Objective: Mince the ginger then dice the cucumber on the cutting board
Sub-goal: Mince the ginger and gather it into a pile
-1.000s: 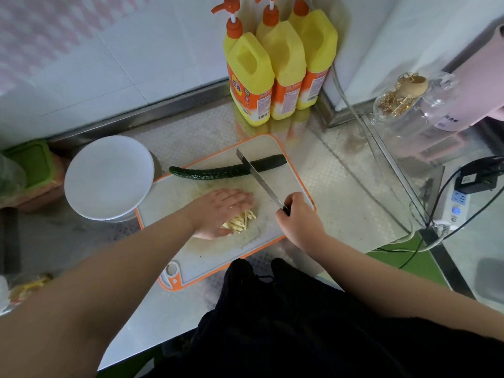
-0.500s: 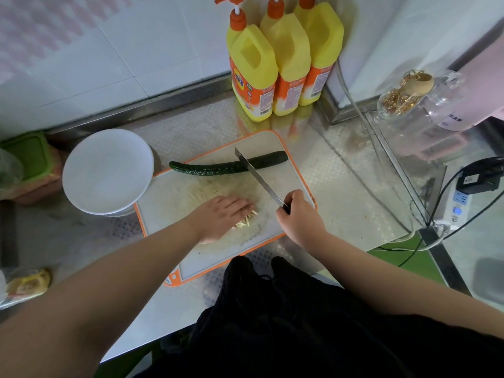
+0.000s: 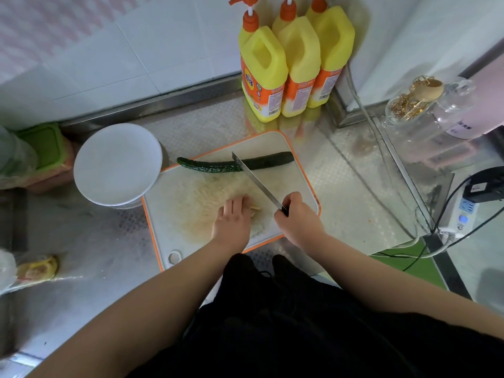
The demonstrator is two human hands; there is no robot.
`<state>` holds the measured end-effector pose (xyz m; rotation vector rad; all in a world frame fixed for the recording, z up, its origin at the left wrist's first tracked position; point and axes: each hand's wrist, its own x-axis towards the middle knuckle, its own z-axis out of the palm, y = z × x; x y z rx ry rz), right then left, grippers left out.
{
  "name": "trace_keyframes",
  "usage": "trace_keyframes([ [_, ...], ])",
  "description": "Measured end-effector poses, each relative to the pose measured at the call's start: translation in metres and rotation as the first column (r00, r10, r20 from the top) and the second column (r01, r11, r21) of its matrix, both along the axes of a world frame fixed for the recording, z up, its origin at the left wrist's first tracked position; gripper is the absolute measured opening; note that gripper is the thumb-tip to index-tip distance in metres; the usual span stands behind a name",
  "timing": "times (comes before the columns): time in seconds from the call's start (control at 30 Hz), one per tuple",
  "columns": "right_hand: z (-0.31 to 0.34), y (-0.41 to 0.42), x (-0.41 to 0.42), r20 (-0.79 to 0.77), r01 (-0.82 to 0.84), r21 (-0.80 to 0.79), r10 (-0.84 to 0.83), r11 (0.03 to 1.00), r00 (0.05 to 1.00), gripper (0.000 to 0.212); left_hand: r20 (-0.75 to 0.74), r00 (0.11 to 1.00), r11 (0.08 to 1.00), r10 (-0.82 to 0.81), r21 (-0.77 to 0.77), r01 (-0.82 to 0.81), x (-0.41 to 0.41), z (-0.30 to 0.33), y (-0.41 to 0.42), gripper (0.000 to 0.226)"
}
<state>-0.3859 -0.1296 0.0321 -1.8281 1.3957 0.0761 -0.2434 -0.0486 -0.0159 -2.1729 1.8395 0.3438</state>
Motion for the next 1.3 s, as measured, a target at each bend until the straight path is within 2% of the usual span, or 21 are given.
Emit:
trace_keyframes([
  [0.1,-0.001,0.000,-0.001,0.009,0.008,0.021,-0.008,1.000,1.000,0.013,0.013,0.985,0.985,0.175,0.004,-0.175,-0.012,0.002,0.001,0.054],
  [0.23,-0.004,0.002,0.000,0.015,-0.009,0.040,0.008,0.999,1.000,0.014,0.003,0.947,0.946,0.322,0.036,-0.321,-0.024,0.005,-0.002,0.048],
  [0.4,-0.005,0.002,0.000,0.002,-0.020,0.070,0.020,0.997,1.000,0.014,-0.006,0.931,0.931,0.365,0.029,-0.365,-0.022,0.002,0.003,0.043],
  [0.5,-0.006,0.001,-0.002,-0.025,-0.004,0.082,0.006,0.997,1.000,0.014,-0.025,0.931,0.931,0.365,0.025,-0.365,-0.015,-0.001,0.005,0.050],
  [0.67,-0.006,0.001,-0.005,-0.033,-0.005,0.066,0.007,0.998,0.999,0.014,-0.219,0.884,0.907,0.414,0.020,-0.420,-0.001,-0.001,0.009,0.070],
  [0.83,-0.005,0.000,-0.004,-0.025,-0.020,0.065,0.022,0.998,0.999,0.014,-0.401,0.801,0.861,0.445,-0.053,-0.505,0.014,0.001,0.015,0.044],
  [0.93,-0.005,0.000,-0.005,-0.035,-0.050,0.058,0.052,0.997,0.998,0.015,-0.493,0.753,0.825,0.436,-0.113,-0.553,0.024,0.000,0.021,0.037],
  [1.13,-0.007,0.003,-0.007,-0.070,-0.093,0.048,0.097,0.994,0.993,0.017,-0.418,0.842,0.903,0.339,-0.107,-0.417,0.043,-0.003,0.012,0.032],
  [1.3,-0.007,0.001,-0.007,-0.083,-0.094,0.046,0.098,0.994,0.992,0.022,-0.290,0.929,0.963,0.230,-0.069,-0.260,0.050,0.001,-0.006,0.031],
])
